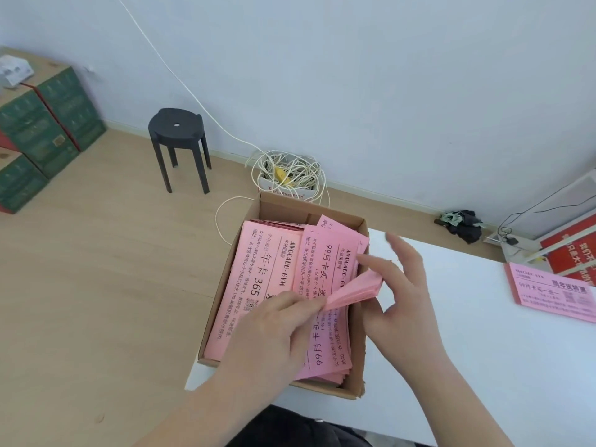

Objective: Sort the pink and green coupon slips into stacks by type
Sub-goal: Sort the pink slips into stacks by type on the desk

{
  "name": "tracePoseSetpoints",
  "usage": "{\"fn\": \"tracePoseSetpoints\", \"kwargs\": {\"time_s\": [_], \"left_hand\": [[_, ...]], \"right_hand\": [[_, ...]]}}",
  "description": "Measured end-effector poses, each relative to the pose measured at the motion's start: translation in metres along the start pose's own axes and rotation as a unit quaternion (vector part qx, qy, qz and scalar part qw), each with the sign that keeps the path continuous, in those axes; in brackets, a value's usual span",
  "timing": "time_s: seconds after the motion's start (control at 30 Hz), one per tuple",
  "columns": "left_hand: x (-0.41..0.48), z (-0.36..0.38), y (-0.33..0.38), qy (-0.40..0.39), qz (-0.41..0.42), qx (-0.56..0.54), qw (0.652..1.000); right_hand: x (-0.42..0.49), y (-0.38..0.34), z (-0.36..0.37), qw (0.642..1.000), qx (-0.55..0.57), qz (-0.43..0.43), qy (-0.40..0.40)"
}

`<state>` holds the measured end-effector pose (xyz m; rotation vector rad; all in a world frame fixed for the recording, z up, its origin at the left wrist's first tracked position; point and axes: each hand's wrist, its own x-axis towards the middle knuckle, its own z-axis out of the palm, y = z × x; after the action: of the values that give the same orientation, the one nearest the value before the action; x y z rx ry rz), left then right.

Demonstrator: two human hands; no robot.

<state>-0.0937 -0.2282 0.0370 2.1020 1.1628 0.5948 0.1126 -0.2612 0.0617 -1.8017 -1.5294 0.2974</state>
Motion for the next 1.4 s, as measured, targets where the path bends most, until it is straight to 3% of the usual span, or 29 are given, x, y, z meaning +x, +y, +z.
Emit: {"fn": "tracePoseSetpoints", "kwargs": {"time_s": [0.07, 0.2, 0.33, 0.5, 0.67, 0.8, 0.9, 1.07, 1.13, 1.27, 1.4], "left_hand": [[0.004, -0.005, -0.002, -0.005, -0.031, -0.021, 0.999], [0.011, -0.018, 0.002, 0.004, -0.120, -0.099, 0.988], [0.008, -0.015, 0.002, -0.044, -0.075, -0.044, 0.995], [0.006, -0.004, 0.009, -0.054, -0.100, -0.039, 0.993], [0.015, -0.012, 0.015, -0.060, -0.214, -0.213, 0.952], [0.010, -0.015, 0.020, -0.071, -0.147, -0.161, 0.973], [-0.005, -0.009, 0.022, -0.107, -0.067, -0.110, 0.986], [-0.008, -0.009, 0.003, -0.123, -0.061, -0.047, 0.989], [-0.003, -0.013, 0.002, -0.129, -0.098, -0.088, 0.983], [0.018, -0.029, 0.004, -0.058, -0.174, -0.151, 0.971], [0.040, -0.040, 0.002, -0.002, -0.207, -0.202, 0.957]], "right_hand": [[-0.001, 0.000, -0.001, 1.000, -0.004, 0.000, 0.006], [-0.003, -0.007, -0.003, 0.990, 0.092, 0.105, 0.014], [-0.001, 0.000, 0.002, 0.988, 0.075, 0.132, -0.004], [-0.006, 0.004, 0.005, 0.996, 0.017, 0.084, -0.017], [-0.014, 0.003, 0.004, 0.998, -0.016, 0.053, -0.025], [-0.017, 0.008, -0.003, 0.995, 0.002, 0.084, 0.049], [-0.016, 0.014, -0.015, 0.988, 0.022, 0.143, 0.052], [-0.017, 0.019, -0.024, 0.981, 0.044, 0.180, 0.049], [-0.016, 0.019, -0.024, 0.979, 0.050, 0.190, 0.049], [-0.006, 0.013, -0.027, 0.971, 0.098, 0.212, 0.045], [0.001, 0.009, -0.029, 0.939, 0.192, 0.279, 0.054]]}}
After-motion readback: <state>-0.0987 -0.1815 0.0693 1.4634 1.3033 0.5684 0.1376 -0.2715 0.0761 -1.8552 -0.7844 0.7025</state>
